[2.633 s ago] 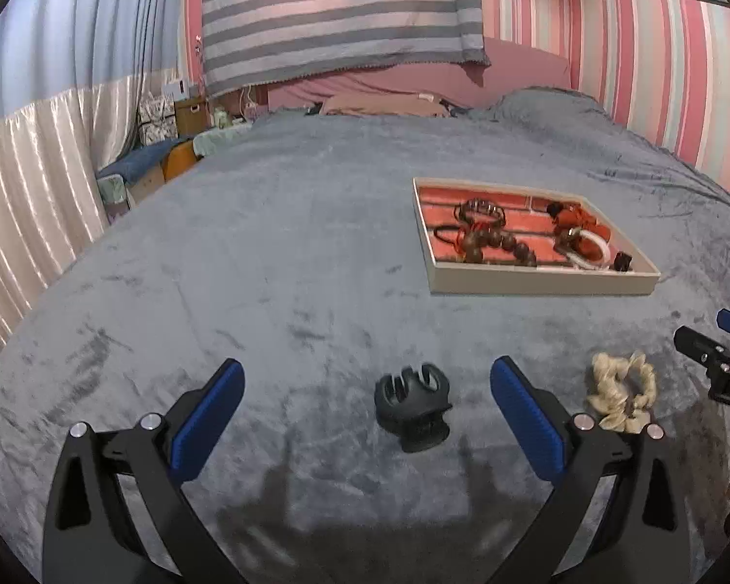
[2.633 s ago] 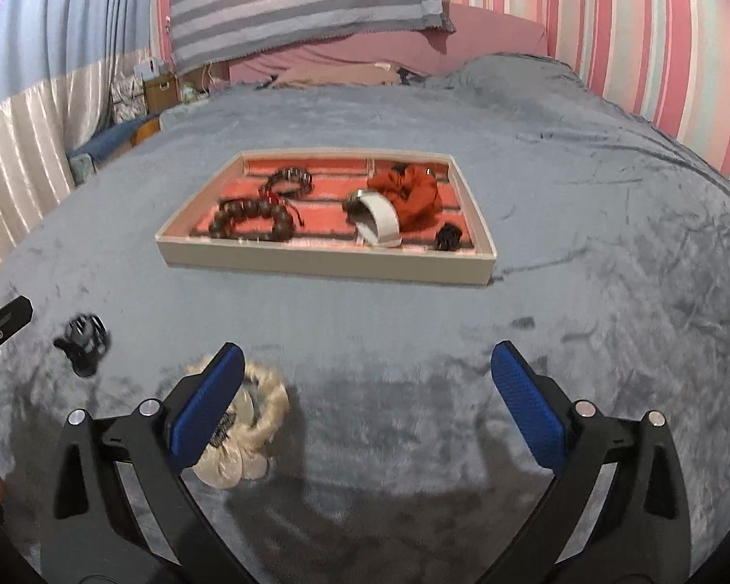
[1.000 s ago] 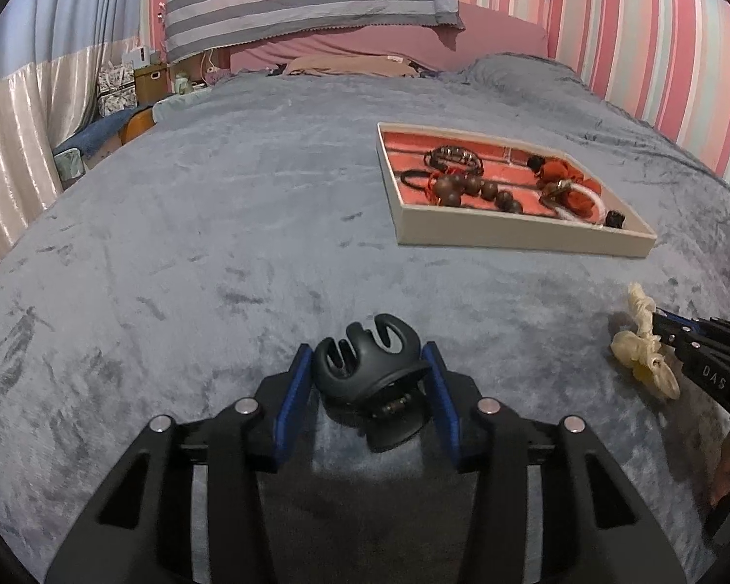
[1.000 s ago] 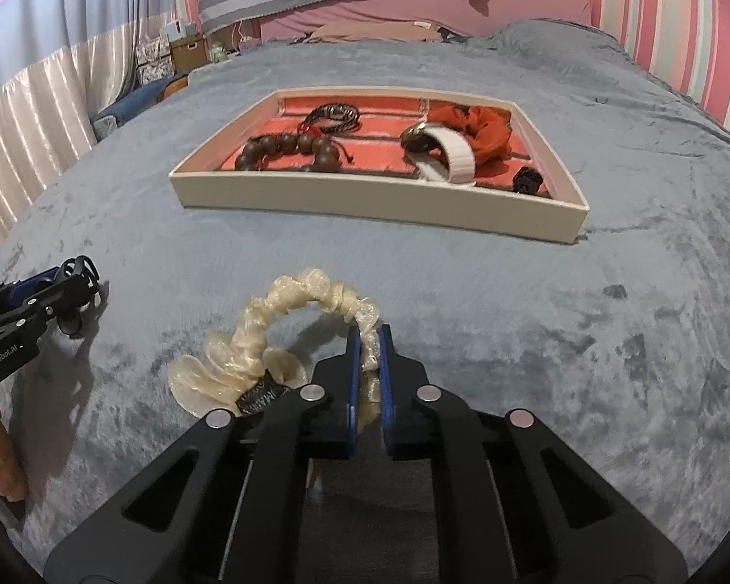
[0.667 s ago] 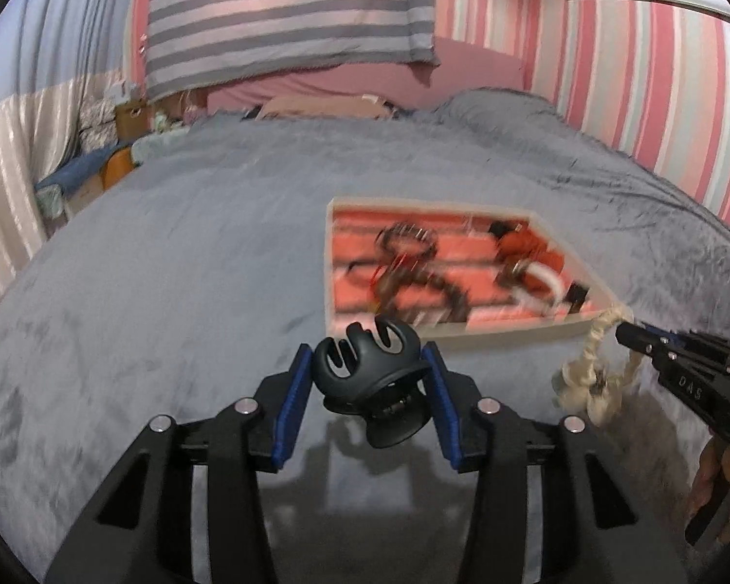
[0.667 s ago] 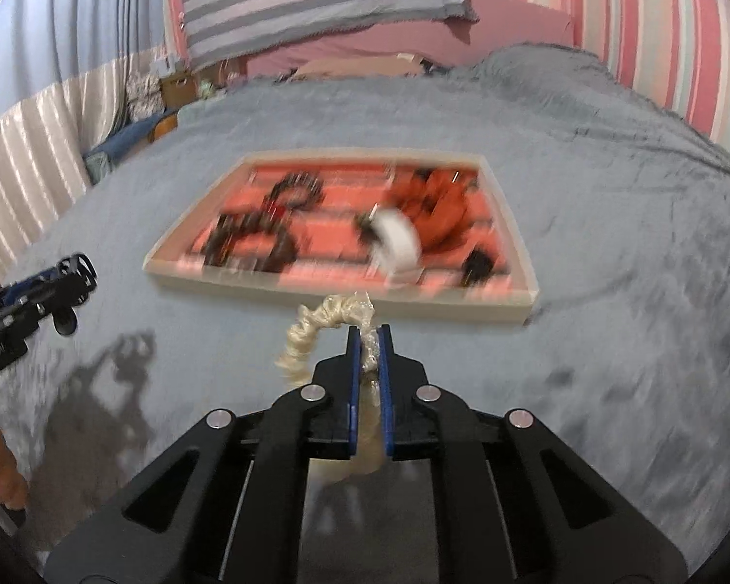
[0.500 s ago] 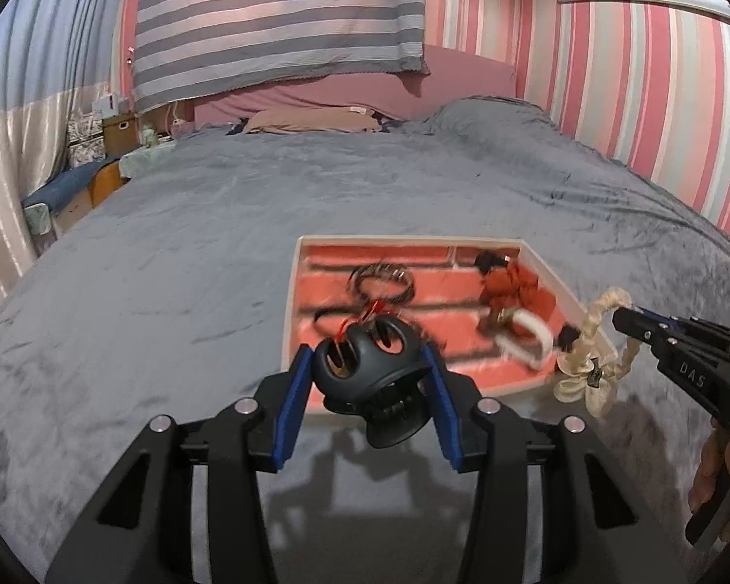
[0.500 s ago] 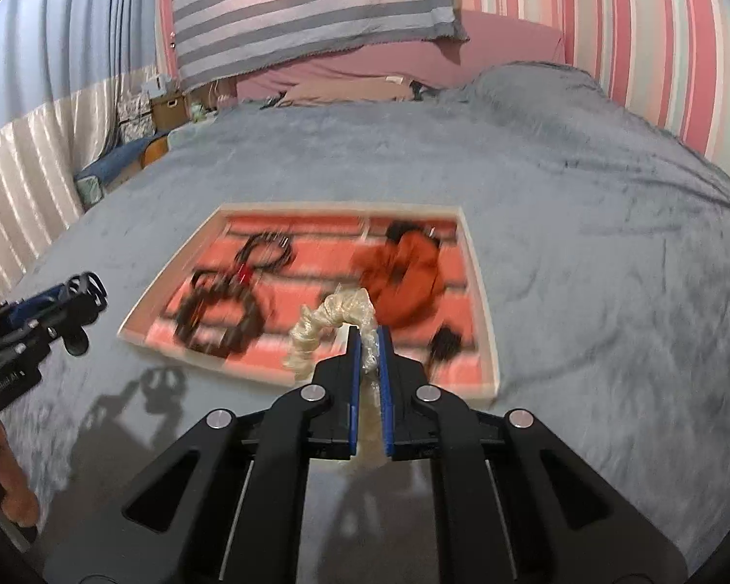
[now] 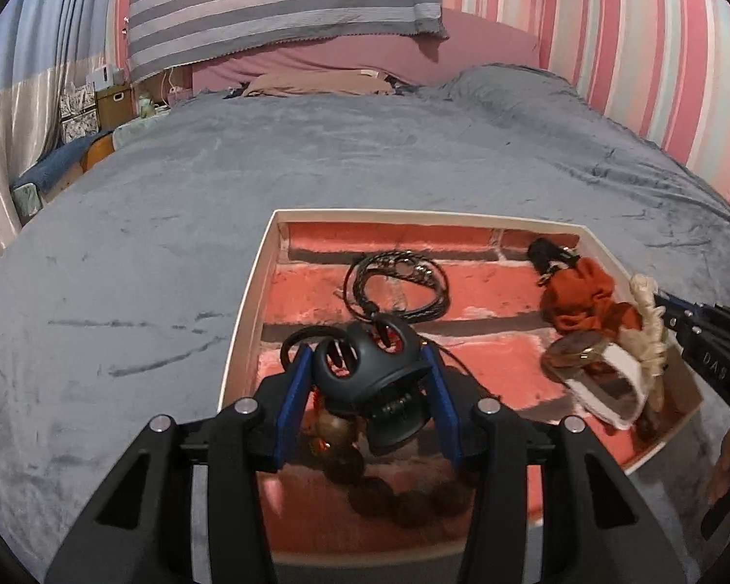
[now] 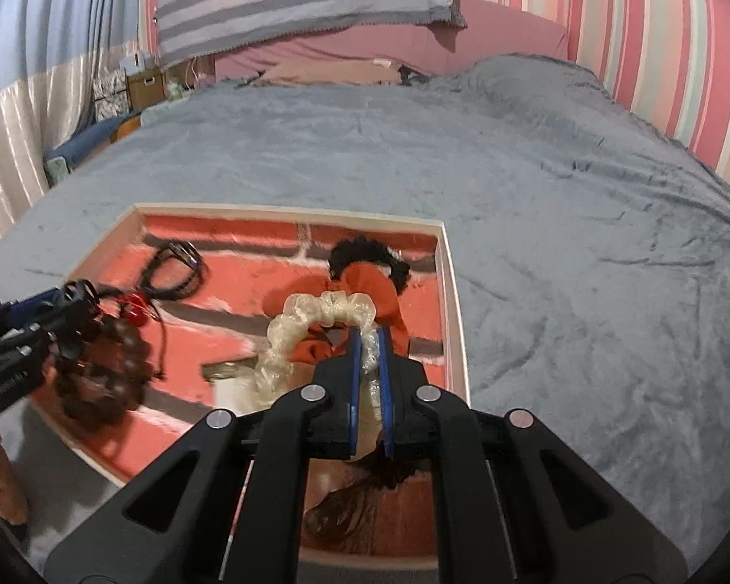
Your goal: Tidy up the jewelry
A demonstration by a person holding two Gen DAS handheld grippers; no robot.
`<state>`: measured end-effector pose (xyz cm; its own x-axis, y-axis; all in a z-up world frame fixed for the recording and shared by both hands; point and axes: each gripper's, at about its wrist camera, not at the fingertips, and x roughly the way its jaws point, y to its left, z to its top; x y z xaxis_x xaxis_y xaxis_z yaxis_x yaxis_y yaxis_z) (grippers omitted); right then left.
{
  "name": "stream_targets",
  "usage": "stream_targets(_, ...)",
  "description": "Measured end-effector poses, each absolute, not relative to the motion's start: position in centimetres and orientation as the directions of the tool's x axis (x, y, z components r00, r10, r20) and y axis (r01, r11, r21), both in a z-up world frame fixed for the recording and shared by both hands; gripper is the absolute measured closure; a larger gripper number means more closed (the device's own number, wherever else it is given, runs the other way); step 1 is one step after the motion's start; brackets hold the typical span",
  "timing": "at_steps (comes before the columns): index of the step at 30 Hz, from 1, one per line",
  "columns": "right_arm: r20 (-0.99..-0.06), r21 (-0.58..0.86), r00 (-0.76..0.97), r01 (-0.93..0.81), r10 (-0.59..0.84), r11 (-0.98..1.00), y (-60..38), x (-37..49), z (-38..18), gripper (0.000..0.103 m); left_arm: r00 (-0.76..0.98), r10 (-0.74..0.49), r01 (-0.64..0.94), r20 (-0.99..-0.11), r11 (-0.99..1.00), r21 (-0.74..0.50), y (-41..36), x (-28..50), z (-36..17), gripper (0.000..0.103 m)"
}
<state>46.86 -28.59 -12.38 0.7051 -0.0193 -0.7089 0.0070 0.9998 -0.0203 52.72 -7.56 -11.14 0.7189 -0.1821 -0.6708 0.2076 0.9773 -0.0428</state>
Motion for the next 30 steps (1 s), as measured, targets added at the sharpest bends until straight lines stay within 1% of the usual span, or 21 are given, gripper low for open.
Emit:
stream_targets(3,-0.737,-0.024,0.675,0.011,-0.025,1.0,-28.8,47.5,-14.2,0.094,0.717,-0.176,0.207,-0.674,0.978,-0.035,-7.6,53.1,-11.4,0.057)
stream_targets(6,-0.741,-0.016,0.671,0.016,-0.023,1.0,-28.9,47.3,-14.6,0.09,0.714,-0.182,0.207,-0.676,0.977,-0.045,-7.3,53.0,-11.5,0.056)
stream_targets(7,-0.74,-0.017,0.672,0.016,-0.024,1.0,-28.9,47.3,-14.5,0.087,0.713,-0.187,0.21,-0.675,0.976,-0.048,-7.2,52.8,-11.5,0.055)
stream_targets(8,-0.741,-0.019,0.671,0.014,-0.024,1.0,-28.9,47.2,-14.4,0.082,0.715,-0.184,0.209,-0.675,0.977,-0.044,-7.2,52.7,-11.4,0.052)
stream_targets(9,-0.74,-0.024,0.672,0.011,-0.025,1.0,-28.9,47.1,-14.3,0.074,0.718,-0.177,0.205,-0.673,0.978,-0.039,-7.2,52.5,-11.3,0.045)
stream_targets(10,-0.739,-0.027,0.673,0.009,-0.026,1.0,-28.9,47.0,-14.1,0.065,0.723,-0.174,0.203,-0.668,0.979,-0.035,-7.2,52.3,-11.2,0.043)
stream_targets(11,-0.735,-0.029,0.677,0.012,-0.029,1.0,-28.9,46.8,-13.9,0.059,0.725,-0.178,0.205,-0.666,0.978,-0.037,-7.2,52.0,-10.9,0.042)
stream_targets(12,-0.727,-0.021,0.686,0.015,-0.026,1.0,-29.1,46.4,-13.5,0.044,0.725,-0.183,0.208,-0.664,0.977,-0.042,-7.2,51.8,-10.8,0.039)
stream_targets(13,-0.72,-0.015,0.693,0.019,-0.024,1.0,-29.2,46.2,-13.3,0.038,0.727,-0.19,0.211,-0.66,0.976,-0.049,-7.2,51.5,-10.5,0.036)
stream_targets(14,-0.712,-0.007,0.702,0.021,-0.02,1.0,-29.3,45.7,-12.9,0.032,0.731,-0.191,0.213,-0.655,0.976,-0.047,-7.2,51.1,-10.1,0.034)
stream_targets(16,-0.704,0.003,0.71,0.021,-0.013,1.0,-29.4,45.2,-12.4,0.027,0.744,-0.197,0.221,-0.638,0.974,-0.044,-7.2,50.2,-9.3,0.033)
stream_targets(17,-0.697,0.005,0.717,0.025,-0.014,1.0,-29.5,44.9,-12.0,0.023,0.749,-0.198,0.222,-0.632,0.974,-0.042,-7.2,49.9,-8.9,0.033)
stream_targets(19,-0.68,0.005,0.732,0.036,-0.023,0.999,-29.4,44.2,-11.3,0.013,0.764,-0.195,0.217,-0.615,0.975,-0.039,-7.1,48.9,-7.9,0.022)
stream_targets(21,-0.665,0.006,0.747,0.039,-0.025,0.999,-29.3,43.3,-10.4,0.007,0.784,-0.189,0.211,-0.591,0.977,-0.033,-6.6,47.8,-6.8,0.019)
stream_targets(22,-0.658,0.006,0.752,0.041,-0.026,0.999,-29.2,42.8,-10.0,0.005,0.79,-0.187,0.207,-0.584,0.978,-0.032,-6.4,47.2,-6.3,0.016)
stream_targets(24,-0.645,0.013,0.764,0.041,-0.023,0.999,-29.0,41.6,-9.1,0.004,0.806,-0.173,0.189,-0.567,0.982,-0.031,-5.7,45.7,-5.2,0.012)
stream_targets(28,-0.609,0.01,0.792,0.044,-0.029,0.999,-28.3,38.0,-7.2,0.004,0.834,-0.153,0.167,-0.53,0.986,-0.022,-4.3,42.0,-3.6,0.009)
stream_targets(30,-0.598,0.008,0.801,0.048,-0.034,0.999,-27.9,36.2,-6.3,0.004,0.845,-0.146,0.148,-0.514,0.988,-0.037,-3.4,39.7,-2.8,0.006)
